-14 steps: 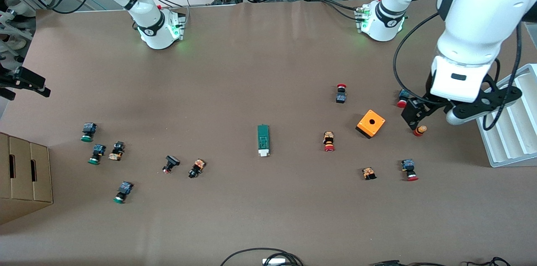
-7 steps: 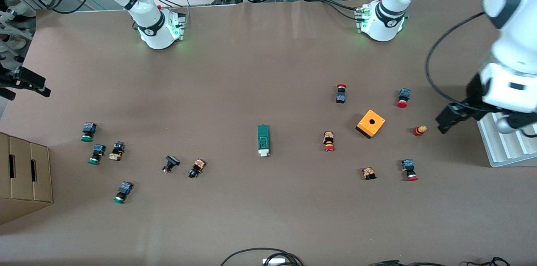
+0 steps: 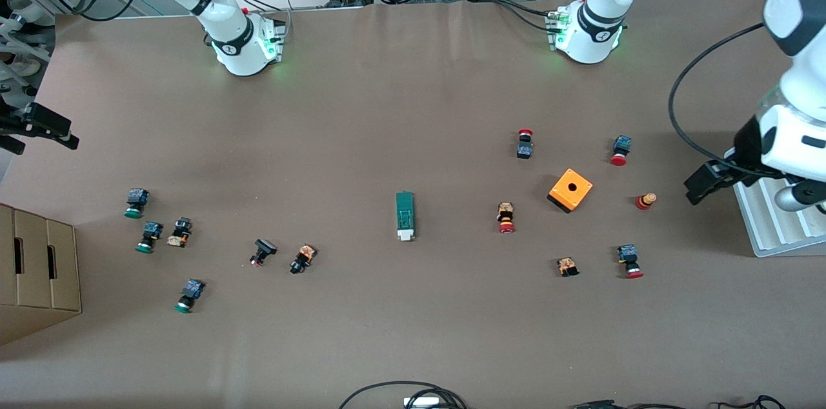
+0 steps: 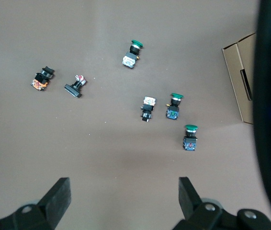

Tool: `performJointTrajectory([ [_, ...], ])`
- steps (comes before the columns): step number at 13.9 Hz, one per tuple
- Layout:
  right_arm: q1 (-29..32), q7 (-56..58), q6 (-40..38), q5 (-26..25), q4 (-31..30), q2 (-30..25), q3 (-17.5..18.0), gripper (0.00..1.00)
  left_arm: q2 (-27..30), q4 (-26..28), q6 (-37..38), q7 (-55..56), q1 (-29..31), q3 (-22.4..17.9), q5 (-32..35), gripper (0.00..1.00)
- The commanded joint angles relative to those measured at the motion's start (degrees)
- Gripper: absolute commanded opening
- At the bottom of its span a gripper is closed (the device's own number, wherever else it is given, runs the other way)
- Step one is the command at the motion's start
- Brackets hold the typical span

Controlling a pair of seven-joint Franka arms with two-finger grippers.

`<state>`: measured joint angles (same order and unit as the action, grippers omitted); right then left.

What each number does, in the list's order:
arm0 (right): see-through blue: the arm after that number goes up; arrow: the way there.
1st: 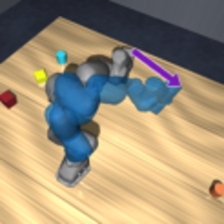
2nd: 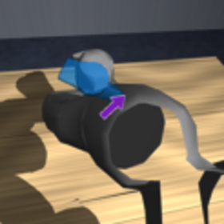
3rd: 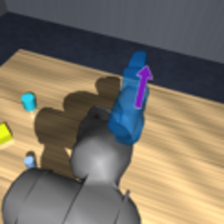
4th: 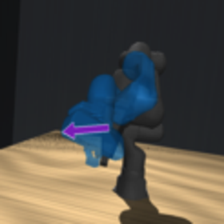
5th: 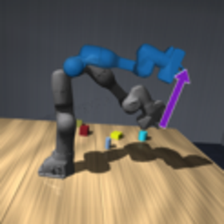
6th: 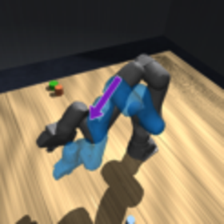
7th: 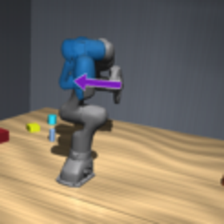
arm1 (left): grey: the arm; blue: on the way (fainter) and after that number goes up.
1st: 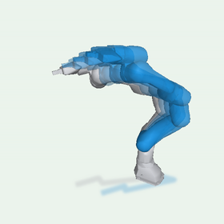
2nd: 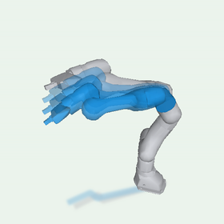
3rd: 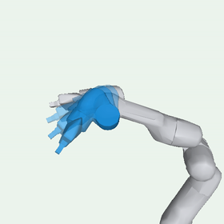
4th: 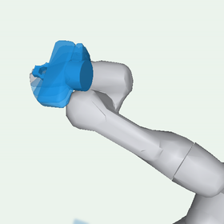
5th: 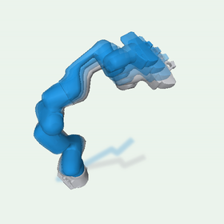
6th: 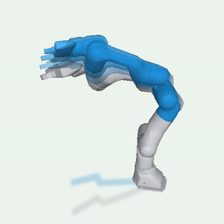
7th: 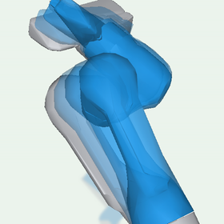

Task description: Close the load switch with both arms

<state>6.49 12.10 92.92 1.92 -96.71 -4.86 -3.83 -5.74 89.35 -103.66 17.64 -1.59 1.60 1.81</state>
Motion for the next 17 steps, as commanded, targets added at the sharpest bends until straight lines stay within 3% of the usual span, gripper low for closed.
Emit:
performJointTrajectory([
  [1,-0.25,0.47,-0.02,0.1,0.65,0.47,-0.13,1.0,0.29,-0.22,1.44,-6.48,5.26,0.6,-4.88,1.0],
  [5,-0.25,0.47,-0.02,0.1,0.65,0.47,-0.13,1.0,0.21,-0.84,3.46,-7.09,6.07,-0.63,-4.97,1.0],
  [8,-0.25,0.47,-0.02,0.1,0.65,0.47,-0.13,1.0,0.21,-1.01,5.9,-13.41,6.86,-2.38,-4.97,1.0],
  [10,-0.25,0.47,-0.02,0.1,0.65,0.47,-0.13,1.0,-0.23,-2.94,10.38,-13.25,6.77,-2.92,-4.54,1.0],
  [12,-0.25,0.47,-0.02,0.1,0.65,0.47,-0.13,1.0,-2.16,-8.2,17.68,-12.98,6.68,-2.92,-3.48,1.0],
  [17,-0.25,0.47,-0.02,0.1,0.65,0.47,-0.13,1.0,-3.22,-9.45,18.84,-11.24,6.59,-2.92,-3.39,1.0],
])
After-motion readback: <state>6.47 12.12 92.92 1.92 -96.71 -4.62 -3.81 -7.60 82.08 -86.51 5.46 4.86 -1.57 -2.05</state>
